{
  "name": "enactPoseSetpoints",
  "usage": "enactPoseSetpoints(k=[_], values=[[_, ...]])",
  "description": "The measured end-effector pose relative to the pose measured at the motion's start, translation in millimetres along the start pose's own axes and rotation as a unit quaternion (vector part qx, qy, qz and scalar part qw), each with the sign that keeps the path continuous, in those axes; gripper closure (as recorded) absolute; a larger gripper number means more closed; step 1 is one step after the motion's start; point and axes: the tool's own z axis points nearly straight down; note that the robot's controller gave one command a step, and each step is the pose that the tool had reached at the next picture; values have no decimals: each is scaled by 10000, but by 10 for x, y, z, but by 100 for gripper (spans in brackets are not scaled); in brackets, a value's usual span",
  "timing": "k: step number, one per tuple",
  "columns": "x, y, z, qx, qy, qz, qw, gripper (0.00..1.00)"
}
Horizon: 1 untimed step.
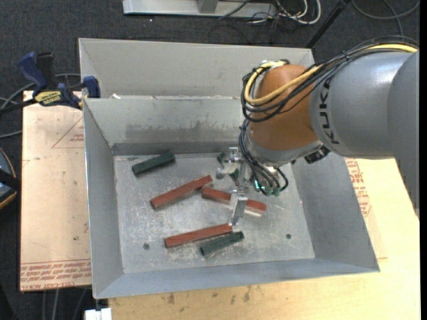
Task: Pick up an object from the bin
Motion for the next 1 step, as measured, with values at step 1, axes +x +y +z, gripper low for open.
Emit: enactPoseSetpoints(k=[1], values=[[-19, -1, -43, -2, -36, 4, 10000, 0]])
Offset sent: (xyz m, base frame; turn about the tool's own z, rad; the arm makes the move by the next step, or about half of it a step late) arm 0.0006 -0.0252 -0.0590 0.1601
